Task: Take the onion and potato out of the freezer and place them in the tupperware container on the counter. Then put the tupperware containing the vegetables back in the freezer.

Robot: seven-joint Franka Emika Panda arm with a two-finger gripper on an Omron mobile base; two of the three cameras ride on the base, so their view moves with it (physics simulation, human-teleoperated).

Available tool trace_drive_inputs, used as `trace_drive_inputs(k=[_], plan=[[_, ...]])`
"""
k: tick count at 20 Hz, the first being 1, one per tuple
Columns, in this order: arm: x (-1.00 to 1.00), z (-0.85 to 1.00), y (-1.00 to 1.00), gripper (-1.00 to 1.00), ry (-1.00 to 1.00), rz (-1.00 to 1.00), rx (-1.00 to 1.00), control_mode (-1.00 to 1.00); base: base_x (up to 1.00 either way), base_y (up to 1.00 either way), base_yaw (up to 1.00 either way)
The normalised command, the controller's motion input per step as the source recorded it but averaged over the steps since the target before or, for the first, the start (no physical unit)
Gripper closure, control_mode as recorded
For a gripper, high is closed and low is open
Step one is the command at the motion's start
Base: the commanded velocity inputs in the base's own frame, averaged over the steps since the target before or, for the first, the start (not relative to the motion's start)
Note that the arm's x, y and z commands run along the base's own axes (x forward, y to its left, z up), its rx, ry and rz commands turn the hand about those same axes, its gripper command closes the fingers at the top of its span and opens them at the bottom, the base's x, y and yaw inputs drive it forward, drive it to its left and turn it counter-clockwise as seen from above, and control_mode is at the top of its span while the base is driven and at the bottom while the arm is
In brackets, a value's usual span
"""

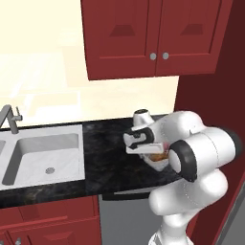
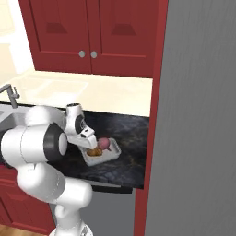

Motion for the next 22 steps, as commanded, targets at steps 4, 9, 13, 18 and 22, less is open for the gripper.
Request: trace_drive_inputs(k=[4,9,13,18,22], plan=[[-0.05,0.49,0.29,1.0,0.0,0.22,-0.14,-1.0,0.0,0.0,0.0],[0.01,0.56,0.14,1.0,-0.03,0.32,-0.3,-1.0,0.0,0.0,0.0],[0.0,0.61,-0.01,1.0,-0.06,0.52,-0.29,-1.0,0.0,0.0,0.0],[-0.01,0.58,-0.06,1.0,0.05,0.56,-0.18,-1.0,0.0,0.0,0.0],[-0.02,0.36,-0.08,1.0,0.28,0.55,0.0,-1.0,0.0,0.0,0.0]])
